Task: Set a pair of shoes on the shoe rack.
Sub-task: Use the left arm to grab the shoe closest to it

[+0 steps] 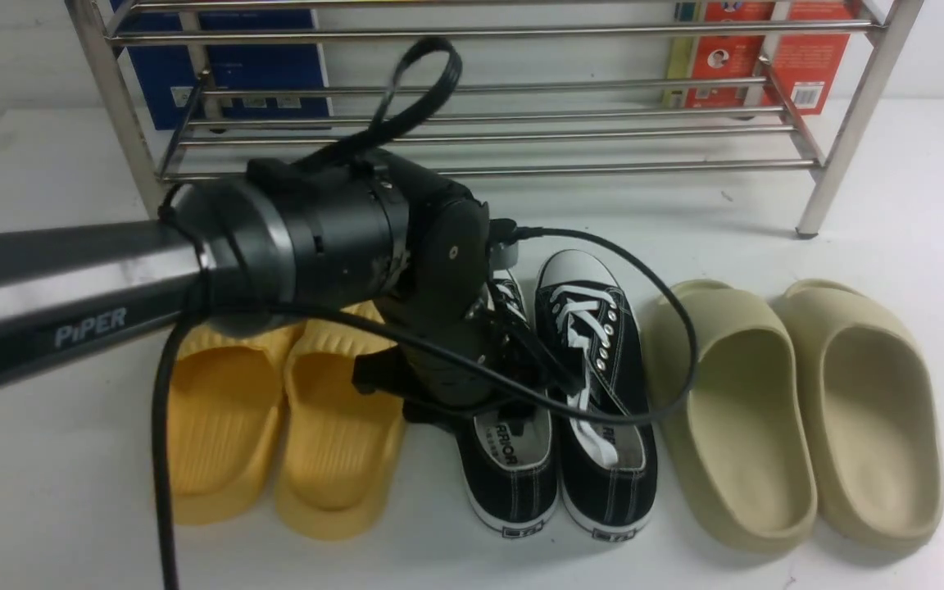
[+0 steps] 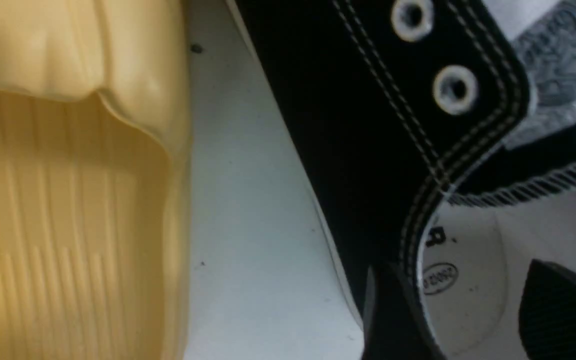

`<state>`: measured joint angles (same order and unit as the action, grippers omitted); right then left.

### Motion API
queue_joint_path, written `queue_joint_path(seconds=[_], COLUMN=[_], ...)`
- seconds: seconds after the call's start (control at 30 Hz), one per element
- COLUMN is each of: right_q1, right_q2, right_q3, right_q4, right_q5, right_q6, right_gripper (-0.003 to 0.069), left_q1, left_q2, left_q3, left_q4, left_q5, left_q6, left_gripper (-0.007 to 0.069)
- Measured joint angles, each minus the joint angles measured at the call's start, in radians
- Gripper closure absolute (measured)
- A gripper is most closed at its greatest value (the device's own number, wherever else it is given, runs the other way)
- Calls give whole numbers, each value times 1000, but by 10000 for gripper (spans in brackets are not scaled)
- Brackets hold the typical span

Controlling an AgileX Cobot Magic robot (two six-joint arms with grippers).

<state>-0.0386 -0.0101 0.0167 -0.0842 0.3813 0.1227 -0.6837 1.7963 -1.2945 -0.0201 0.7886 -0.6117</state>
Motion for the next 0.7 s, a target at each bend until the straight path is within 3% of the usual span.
queue_joint_path(seconds=[0.27,0.4,0.53,0.7], right_q1=[0,0,0,0], right_q2=[0,0,0,0], right_q3=[0,0,0,0], right_q4=[0,0,0,0], right_q5=[0,0,0,0], right_q6=[0,0,0,0], right_gripper=[420,420,420,420], left_q1=[0,0,2,6], left_q2=[90,110,98,29], left_q3=[-1,-1,-1,-1], left_q4=[54,59,72,61], left_q5=[-11,-5,22,59], left_q6=[-46,-54,-81,-91], left_gripper=[302,405,620,638])
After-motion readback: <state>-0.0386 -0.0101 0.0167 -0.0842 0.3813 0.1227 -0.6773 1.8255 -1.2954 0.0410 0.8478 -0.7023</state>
